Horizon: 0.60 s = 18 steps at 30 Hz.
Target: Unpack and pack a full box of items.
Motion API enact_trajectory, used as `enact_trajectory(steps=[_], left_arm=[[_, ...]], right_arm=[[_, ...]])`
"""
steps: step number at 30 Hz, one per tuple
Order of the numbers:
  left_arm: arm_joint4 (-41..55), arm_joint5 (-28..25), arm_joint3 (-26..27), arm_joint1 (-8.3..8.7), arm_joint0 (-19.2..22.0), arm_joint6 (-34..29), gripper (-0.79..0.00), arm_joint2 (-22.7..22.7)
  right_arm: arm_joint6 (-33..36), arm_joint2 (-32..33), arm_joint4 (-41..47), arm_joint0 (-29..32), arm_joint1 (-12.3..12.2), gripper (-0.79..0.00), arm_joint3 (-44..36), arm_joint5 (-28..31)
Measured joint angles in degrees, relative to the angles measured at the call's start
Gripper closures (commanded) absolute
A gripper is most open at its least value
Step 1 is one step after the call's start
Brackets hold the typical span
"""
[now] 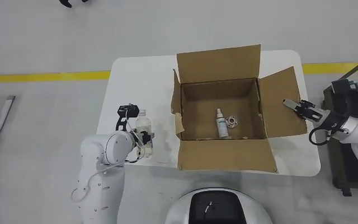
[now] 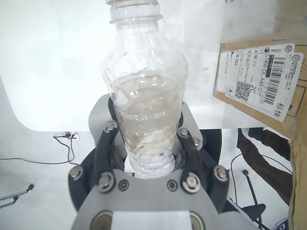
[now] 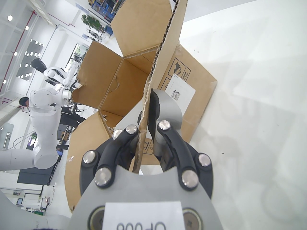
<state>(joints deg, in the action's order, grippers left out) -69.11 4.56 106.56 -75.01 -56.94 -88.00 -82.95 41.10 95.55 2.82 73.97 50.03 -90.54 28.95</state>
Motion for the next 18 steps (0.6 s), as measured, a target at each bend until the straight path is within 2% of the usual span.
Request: enact_trajectory(steps=[7, 13, 18], left_arm=[[-4.0, -1.9, -1.8, 0.52, -2.1, 2.9, 0.000, 0.1], [-8.3, -4.4, -7.1, 1.25, -2.1, 3.2, 0.000, -1.6], [-9.0, -6.7, -10.6, 1.51, -1.8, 3.0, 0.000, -1.0]], right_arm=[[-0.1, 0.0, 0.0, 0.0, 0.0, 0.000, 0.0, -0.1], [-2.1, -0.3, -0.5, 1.2, 0.2, 0.000, -0.8, -1.0], [-2.3, -0.1, -0.5, 1.5, 0.2, 0.000, -1.0, -1.3]])
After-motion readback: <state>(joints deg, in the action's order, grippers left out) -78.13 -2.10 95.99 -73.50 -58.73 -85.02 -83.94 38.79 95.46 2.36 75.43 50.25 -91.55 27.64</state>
